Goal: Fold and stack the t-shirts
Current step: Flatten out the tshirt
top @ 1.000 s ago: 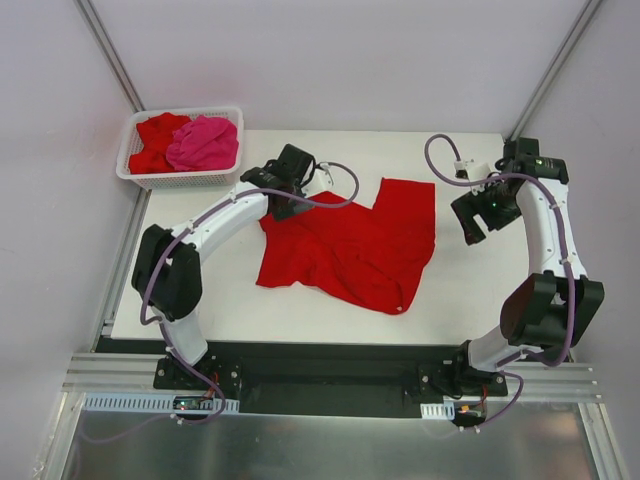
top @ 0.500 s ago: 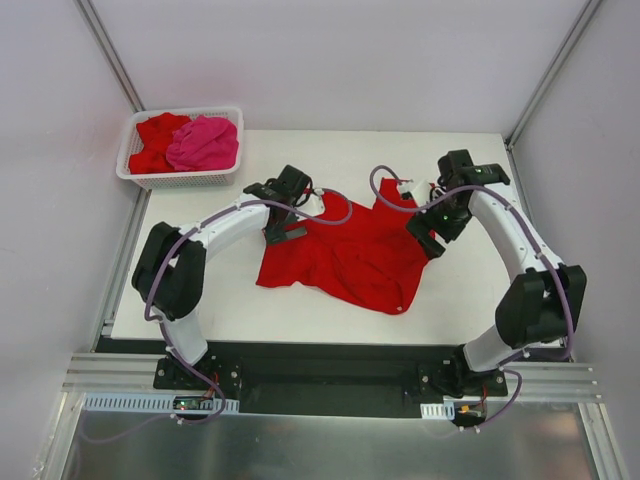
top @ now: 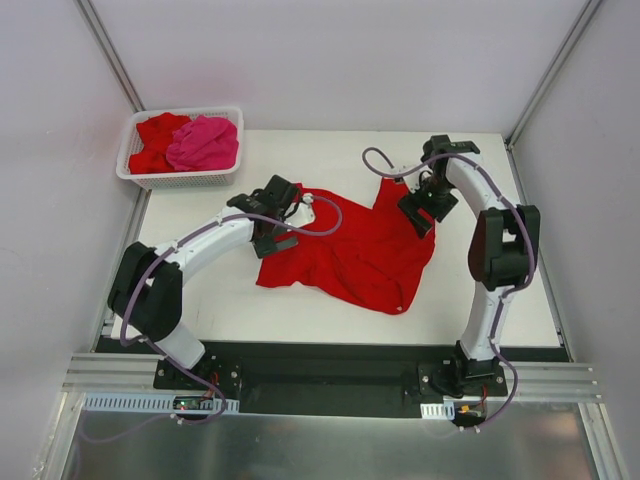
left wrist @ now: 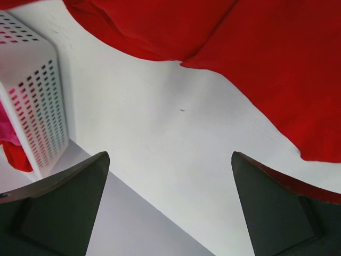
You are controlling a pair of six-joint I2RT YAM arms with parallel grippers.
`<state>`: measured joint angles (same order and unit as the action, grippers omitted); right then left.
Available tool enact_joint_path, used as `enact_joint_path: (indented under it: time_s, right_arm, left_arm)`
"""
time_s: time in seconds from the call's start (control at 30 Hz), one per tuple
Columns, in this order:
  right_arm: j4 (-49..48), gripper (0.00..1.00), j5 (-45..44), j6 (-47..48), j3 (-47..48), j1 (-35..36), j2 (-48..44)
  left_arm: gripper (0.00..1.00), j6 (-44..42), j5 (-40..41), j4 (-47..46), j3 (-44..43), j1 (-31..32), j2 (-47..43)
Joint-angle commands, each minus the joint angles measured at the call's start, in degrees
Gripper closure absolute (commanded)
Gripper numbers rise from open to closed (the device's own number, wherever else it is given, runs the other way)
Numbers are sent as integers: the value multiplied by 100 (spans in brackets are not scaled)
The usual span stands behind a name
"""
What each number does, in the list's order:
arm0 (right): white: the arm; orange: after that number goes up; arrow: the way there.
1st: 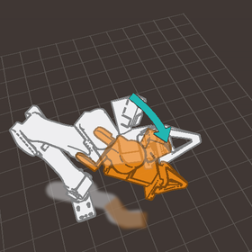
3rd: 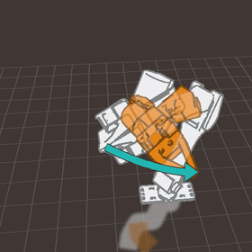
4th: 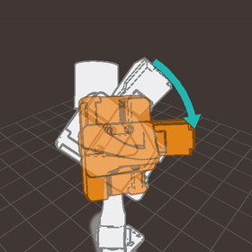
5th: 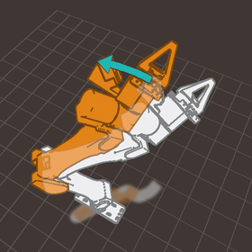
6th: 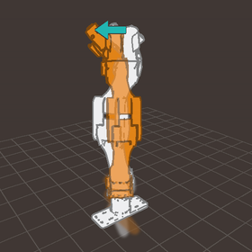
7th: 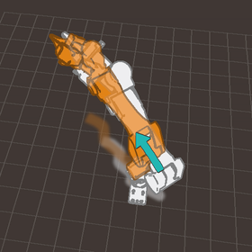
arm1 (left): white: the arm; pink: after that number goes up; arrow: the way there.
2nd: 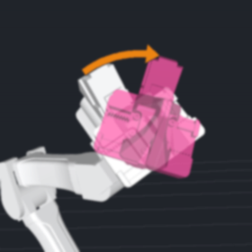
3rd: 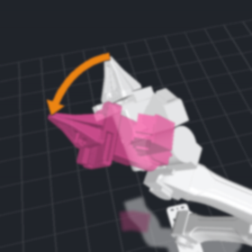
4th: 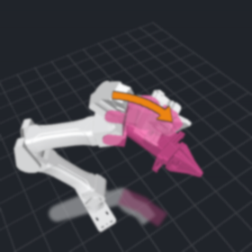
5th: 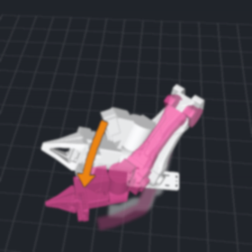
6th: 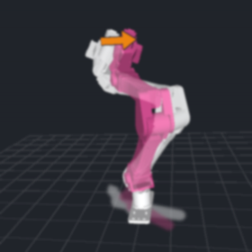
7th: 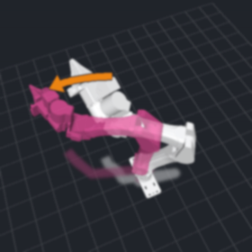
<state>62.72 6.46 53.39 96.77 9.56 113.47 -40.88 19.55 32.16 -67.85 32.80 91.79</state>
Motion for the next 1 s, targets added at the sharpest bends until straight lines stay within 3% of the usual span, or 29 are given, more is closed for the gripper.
enact_joint_path:
  time_s: [0.0, 0.33, 0.57, 0.77, 0.97]
  right_arm:
    - [688, 19, 136, 23, 1016, 2, 579]
    - [1498, 20, 611, 189, 1328, 46, 1081]
    - [1673, 20, 479, 242, 1090, 72, 1089]
    - [981, 21, -109, 50, 738, 72, 774]
    - [-635, 22, -329, -12, -35, 107, 124]
  left_arm:
    - [1, 274, -643, 519, 123, 244, -363]
    - [1, 564, -2814, 1380, -641, 746, -153]
    - [3, 529, -3378, 1416, -676, 728, 505]
    - [6, 608, -3677, 1407, -834, 570, 1121]
    - [14, 678, -3669, 1354, -853, 359, 1429]
